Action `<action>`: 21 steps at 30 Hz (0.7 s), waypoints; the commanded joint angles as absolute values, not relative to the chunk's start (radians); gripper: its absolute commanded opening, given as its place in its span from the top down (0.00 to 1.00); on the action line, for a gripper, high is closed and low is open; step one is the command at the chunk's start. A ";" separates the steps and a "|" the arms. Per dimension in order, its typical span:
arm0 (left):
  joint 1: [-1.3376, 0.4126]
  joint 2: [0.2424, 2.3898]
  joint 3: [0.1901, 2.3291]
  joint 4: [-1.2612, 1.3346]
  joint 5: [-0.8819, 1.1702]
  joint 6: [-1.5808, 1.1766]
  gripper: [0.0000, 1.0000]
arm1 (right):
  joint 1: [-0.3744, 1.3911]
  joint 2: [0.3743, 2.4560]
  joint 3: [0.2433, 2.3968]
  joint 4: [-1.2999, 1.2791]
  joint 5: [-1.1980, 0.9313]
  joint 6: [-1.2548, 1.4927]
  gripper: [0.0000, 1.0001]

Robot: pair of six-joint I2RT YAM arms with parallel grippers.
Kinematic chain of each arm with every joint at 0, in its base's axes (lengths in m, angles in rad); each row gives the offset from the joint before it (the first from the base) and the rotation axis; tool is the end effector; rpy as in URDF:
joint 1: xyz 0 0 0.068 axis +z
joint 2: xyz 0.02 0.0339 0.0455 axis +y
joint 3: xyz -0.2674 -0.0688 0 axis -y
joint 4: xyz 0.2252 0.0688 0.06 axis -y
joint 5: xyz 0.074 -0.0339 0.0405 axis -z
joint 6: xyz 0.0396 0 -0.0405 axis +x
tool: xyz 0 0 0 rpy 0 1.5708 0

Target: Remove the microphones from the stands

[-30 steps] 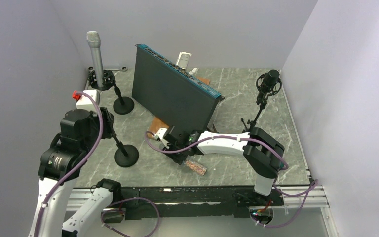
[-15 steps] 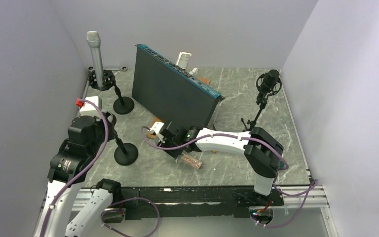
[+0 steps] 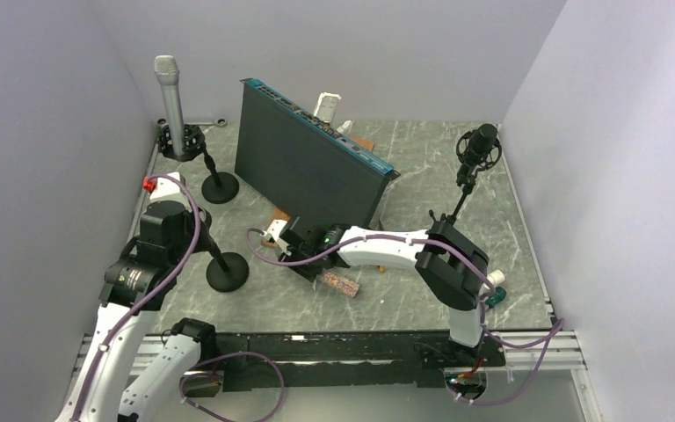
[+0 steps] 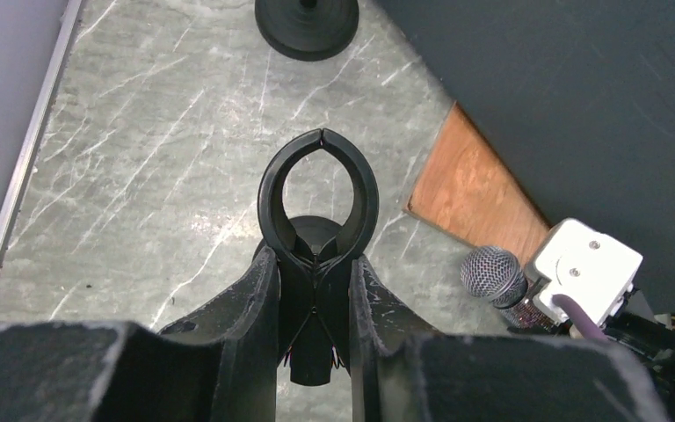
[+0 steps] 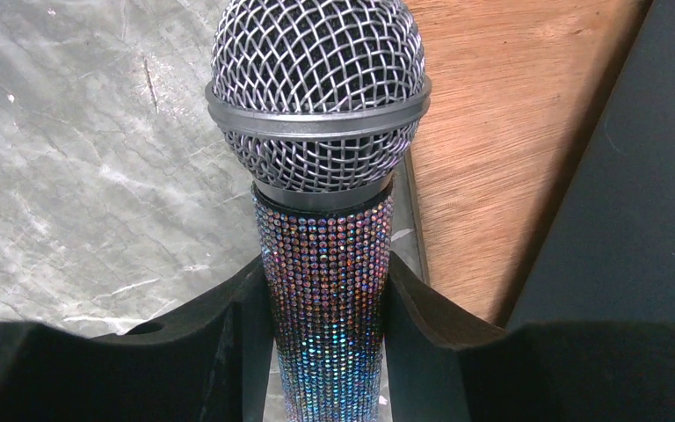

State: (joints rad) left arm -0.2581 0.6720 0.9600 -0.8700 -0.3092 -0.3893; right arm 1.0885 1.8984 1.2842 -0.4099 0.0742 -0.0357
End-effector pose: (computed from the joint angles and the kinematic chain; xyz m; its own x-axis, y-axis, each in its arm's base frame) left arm 0.1026 -0.0146 0.3401 -0.4907 -0.2444 -0.8363 -0.2042 0.9654 -0.1623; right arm 0.1805 0.3385 0.1890 -0.3651 -0.7741 -0.5173 -0.8792 0.4694 -0.0818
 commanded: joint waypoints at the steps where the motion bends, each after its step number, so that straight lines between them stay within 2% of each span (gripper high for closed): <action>1: -0.259 0.710 0.934 -0.985 -0.292 -0.451 1.00 | 1.084 1.895 1.301 -0.390 0.089 -0.051 0.97; 7: -0.258 0.704 0.981 -0.977 -0.410 -0.393 1.00 | 1.084 1.880 1.272 -0.361 0.062 -0.052 0.80; 13: -0.259 0.689 1.021 -0.849 -0.574 -0.310 1.00 | 1.084 1.860 1.230 -0.337 0.041 -0.038 0.47; 16: -0.257 0.704 0.999 -0.779 -0.631 -0.293 1.00 | 1.085 1.833 1.203 -0.309 0.016 -0.033 0.40; 21: -0.209 0.743 0.979 -0.697 -0.682 -0.274 1.00 | 1.085 1.825 1.195 -0.300 0.018 -0.045 0.35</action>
State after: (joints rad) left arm -0.2478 0.7265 0.9852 -0.8684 -0.5800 -0.3218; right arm 1.0878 1.8790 1.1973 -0.3481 0.0341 -0.0376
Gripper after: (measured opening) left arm 0.287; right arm 0.634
